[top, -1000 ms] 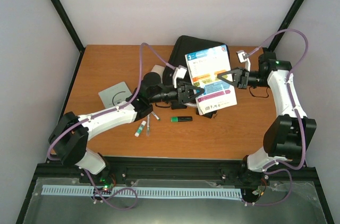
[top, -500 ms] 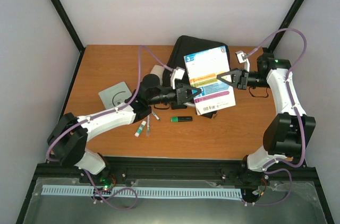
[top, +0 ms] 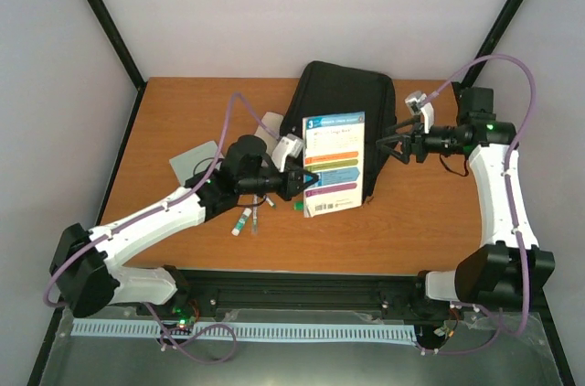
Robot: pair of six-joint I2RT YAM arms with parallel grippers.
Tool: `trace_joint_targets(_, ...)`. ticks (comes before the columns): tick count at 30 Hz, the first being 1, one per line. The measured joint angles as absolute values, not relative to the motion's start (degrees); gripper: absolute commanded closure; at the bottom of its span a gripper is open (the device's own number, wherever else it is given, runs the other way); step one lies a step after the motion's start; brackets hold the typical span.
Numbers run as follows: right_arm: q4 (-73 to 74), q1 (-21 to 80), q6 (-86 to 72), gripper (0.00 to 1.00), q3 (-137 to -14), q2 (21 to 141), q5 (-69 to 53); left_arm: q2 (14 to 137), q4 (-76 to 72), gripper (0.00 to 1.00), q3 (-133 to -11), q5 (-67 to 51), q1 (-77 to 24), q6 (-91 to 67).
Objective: Pack the student bag
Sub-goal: Pick up the book from the center of the board.
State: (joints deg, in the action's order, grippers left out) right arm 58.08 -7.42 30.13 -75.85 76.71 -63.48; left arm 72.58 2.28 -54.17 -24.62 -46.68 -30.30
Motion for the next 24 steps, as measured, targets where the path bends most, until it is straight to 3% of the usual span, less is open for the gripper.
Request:
trace_joint_targets(4,64.1,-7.4,38.1,0.13,-80.7,75.1,-60.9,71.6,15.5,0.99,-55.1,-20.9,-46.7,-25.1)
trace_joint_targets(10,68.1,-5.6,46.4,0.12,-82.0,70.5,-59.6,70.8,30.3,0.99,-55.4,-21.5,-47.2,-16.8)
trace_joint_targets(19,72.2,11.6,54.8,0.09,-80.9,74.1,-56.6,68.8,40.2,0.99,-58.5,-32.6,-50.2,-6.2)
trace_joint_targets(22,71.1,18.1,54.3,0.20,-78.8,74.3,-55.1,68.3,40.8,0.99,-59.5,-35.4,-50.5,-4.6)
trace_joint_targets(24,71.3,20.8,54.2,0.48,-78.6,75.3,-54.7,68.3,40.8,0.99,-59.8,-36.3,-50.7,-3.8)
